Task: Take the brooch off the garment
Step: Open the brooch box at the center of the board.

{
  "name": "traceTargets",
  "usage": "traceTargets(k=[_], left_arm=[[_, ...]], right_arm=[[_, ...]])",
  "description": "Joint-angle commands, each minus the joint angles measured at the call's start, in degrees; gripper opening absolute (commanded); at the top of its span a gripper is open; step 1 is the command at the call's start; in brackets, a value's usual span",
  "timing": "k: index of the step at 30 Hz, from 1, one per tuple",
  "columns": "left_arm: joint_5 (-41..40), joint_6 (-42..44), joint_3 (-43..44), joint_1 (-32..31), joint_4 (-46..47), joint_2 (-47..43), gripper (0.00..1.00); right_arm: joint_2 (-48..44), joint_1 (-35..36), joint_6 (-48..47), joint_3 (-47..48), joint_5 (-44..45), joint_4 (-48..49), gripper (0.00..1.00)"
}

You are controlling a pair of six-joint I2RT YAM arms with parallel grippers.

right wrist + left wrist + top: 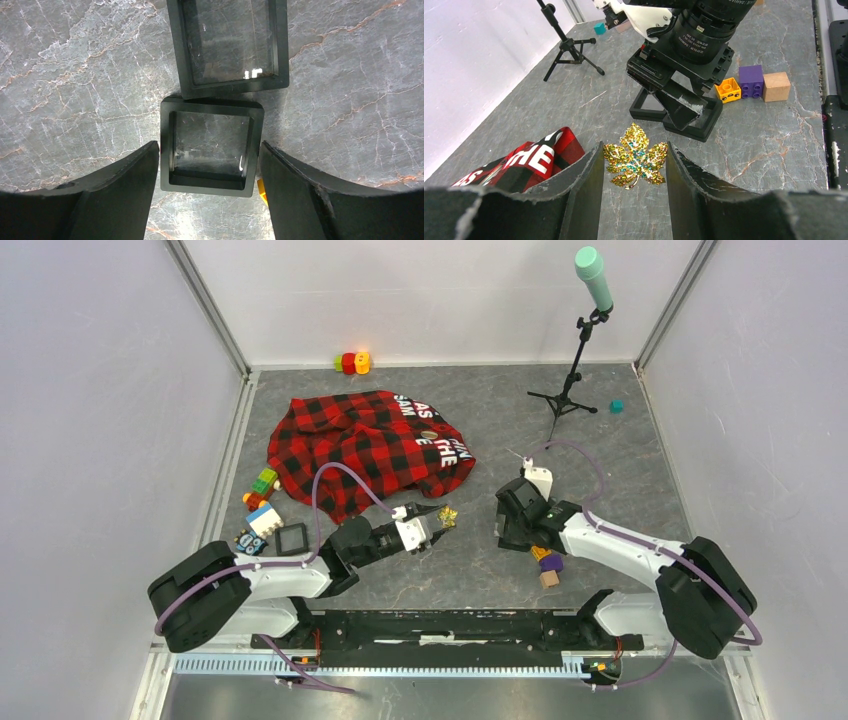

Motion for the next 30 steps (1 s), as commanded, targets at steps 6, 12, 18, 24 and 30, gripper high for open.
traceTargets(k=[6,12,18,24,30], left_arm=[[-0.27,2.14,1.7,-0.12,0.81,-1.27,0.38],[-0.13,2.11,1.78,-0.12,0.48,-1.37,0.38],[0.05,2.1,1.7,-0.11,0.28,-1.41,0.36],[-0.03,2.19,1.61,-0.08,-0.08,-1.71,0.36],[0.01,2.4,1.76,-0.12,-0.5,-1.75,0.36]], right_arm=[[0.17,0.22,1.07,-0.94,1.34,1.75,0.76],[0.57,0.22,0.74,-1.03,1.86,2.02,0.78],[1.14,0.22,0.06,-0.71,2.3,2.07,0.8],[1.57,0.22,-0.14,-0.44,2.49,1.98,0.79],[0.54,0.22,-1.24,-0.34,0.97,2.74,0.7]])
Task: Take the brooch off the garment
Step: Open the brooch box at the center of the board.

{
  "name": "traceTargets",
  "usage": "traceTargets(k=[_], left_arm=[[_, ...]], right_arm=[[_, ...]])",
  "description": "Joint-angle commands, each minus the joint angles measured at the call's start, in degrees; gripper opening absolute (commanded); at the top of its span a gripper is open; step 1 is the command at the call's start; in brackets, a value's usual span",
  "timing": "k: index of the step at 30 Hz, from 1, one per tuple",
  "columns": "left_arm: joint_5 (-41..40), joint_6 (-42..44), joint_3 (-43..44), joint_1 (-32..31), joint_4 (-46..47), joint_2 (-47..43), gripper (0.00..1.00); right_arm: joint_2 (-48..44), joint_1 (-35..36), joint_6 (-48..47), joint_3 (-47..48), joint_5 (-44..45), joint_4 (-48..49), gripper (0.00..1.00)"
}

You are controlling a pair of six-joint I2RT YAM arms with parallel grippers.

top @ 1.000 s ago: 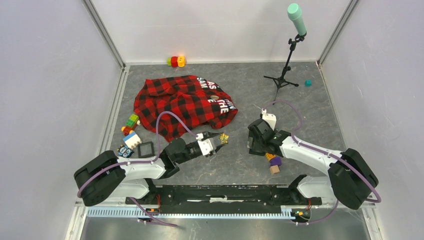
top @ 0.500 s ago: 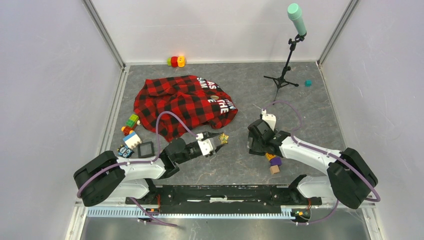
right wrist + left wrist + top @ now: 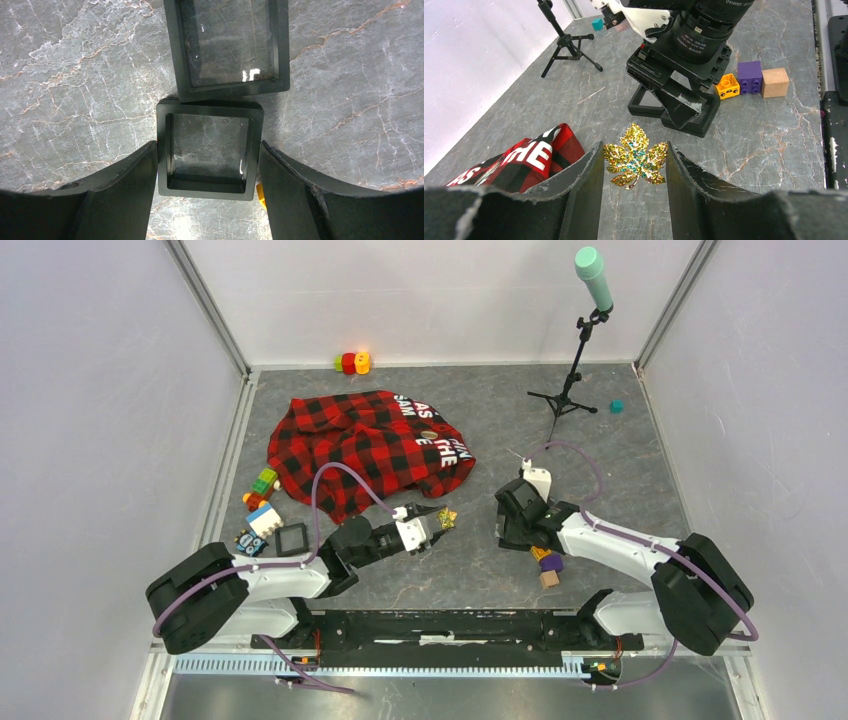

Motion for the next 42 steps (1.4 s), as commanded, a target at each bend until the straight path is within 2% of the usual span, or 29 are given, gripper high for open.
traceTargets(k=[1,8,18,24,42], left_arm=[[0.05,2.43,1.78,-0.12,1.02,-0.95,0.35],[0.67,2.67,2.61,-0.09,0.41,1.51,0.35],[3.86,3.43,4.77,-0.1,2.02,11.37,0.34],[4.78,4.81,5.28,-0.11,3.18,14.98,0.34],[4.25,5.78,7.04,-0.19,0.11,17.36,0.33]], right_arm=[[-1.38,0.23,-2.08,0.18,-0.78,2.62,0.69],[-9.32,0.15,-10.94,-3.76,-15.51,14.87,0.64],[-9.3,-0.3,-14.2,-5.02,-27.87,19.49,0.64],[-11.52,-0.82,-14.64,-6.41,-29.05,20.24,0.65],[-13.68,-3.57,-13.46,-7.77,-32.57,21.17,0.65]])
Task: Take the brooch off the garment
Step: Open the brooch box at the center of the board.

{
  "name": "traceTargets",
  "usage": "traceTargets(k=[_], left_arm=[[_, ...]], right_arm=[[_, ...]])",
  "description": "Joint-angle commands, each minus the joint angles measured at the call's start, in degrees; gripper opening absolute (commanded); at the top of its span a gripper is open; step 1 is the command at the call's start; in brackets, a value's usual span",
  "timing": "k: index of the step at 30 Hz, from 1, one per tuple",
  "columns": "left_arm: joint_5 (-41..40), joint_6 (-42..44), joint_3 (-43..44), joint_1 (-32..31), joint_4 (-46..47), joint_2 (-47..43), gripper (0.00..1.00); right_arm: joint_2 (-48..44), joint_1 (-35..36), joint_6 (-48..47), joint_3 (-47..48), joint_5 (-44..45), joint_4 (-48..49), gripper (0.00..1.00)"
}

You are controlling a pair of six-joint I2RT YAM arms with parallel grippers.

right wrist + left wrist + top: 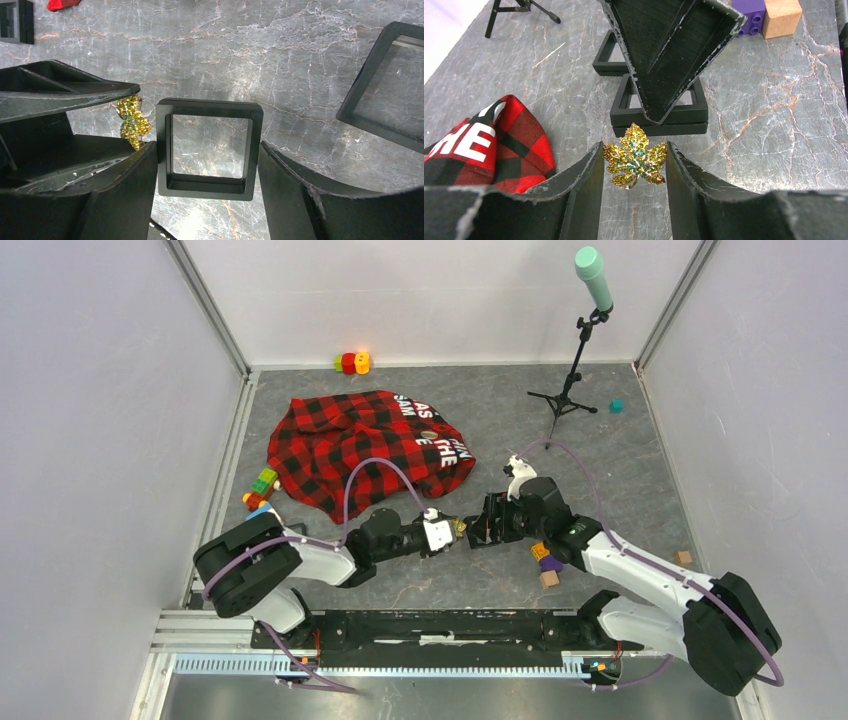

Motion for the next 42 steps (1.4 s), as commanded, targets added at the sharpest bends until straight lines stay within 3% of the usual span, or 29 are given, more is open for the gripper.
traceTargets(k=[1,24,32,42], left_arm=[[1.15,2.29,2.34,-0.13,0.63,0.93,0.33],[-0.34,4.01,4.48,-0.19,-5.47,1.85,0.29],[-1.41,2.78,2.12,-0.03,-2.06,1.3,0.29],[-1.31,-1.52,0.2,0.0,3.5,3.88,0.32]], right_arm=[[-1.4,-0.22,0.52,-0.99,-2.23,3.14,0.65],[-4.46,-3.4,1.98,-2.91,-4.43,4.19,0.63],[-1.63,-8.37,11.31,-12.49,-18.96,24.94,0.61],[4.22,-9.5,12.31,-12.19,-25.55,32.2,0.6]])
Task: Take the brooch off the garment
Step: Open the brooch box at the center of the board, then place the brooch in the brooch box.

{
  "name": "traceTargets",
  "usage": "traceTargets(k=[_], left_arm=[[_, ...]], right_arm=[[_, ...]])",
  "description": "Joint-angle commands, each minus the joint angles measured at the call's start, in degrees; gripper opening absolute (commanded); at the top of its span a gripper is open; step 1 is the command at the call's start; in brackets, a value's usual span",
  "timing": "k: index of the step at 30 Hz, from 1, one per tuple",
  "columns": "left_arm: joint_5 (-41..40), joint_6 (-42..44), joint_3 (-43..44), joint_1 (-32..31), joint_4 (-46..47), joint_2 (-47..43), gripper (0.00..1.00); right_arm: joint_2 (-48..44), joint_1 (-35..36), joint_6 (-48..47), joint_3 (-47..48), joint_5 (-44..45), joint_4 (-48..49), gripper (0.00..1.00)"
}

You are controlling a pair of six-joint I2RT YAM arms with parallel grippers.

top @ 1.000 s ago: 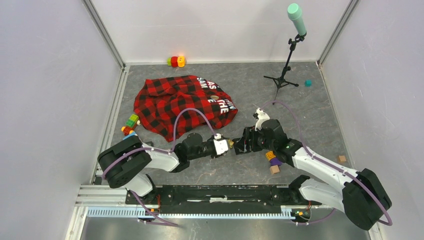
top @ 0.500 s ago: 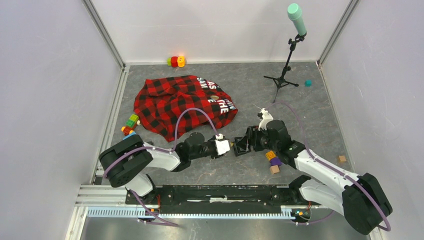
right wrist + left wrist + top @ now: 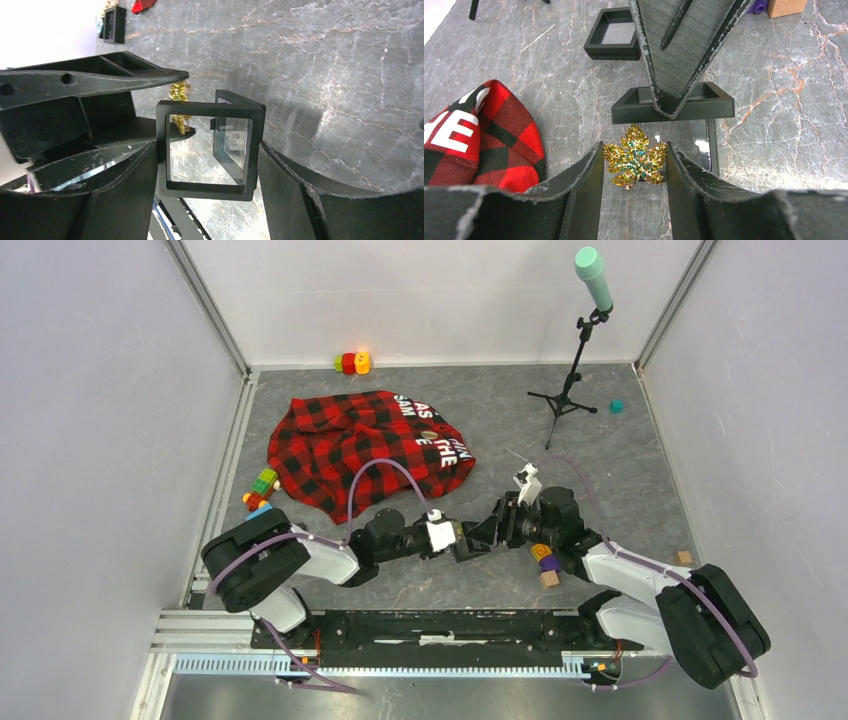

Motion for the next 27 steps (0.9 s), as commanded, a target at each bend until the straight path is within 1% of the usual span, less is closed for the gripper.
traceTargets(k=[1,7,12,22,27], left_arm=[[-0.63,-2.09,-0.29,-0.06,5.47,1.82,0.32],[0.38,-2.67,0.54,-0.01,3.51,2.11,0.32],[0.9,-3.39,0.1,0.03,3.73,1.82,0.32],[3.83,-3.65,0.93,-0.08,3.8,3.52,0.32],[3.94,-3.7,1.42,-0.06,4.05,4.87,0.32]], right_arm=[[2.03,-1.23,2.5,0.11,-5.88,9.56,0.6],[4.75,-2.84,3.15,-0.64,-7.86,13.17,0.6],[7.45,-4.02,5.03,-2.02,-10.06,19.05,0.59],[12.29,-4.97,6.08,-2.25,-11.98,23.74,0.58],[13.71,-5.12,6.26,-2.21,-12.53,25.02,0.58]])
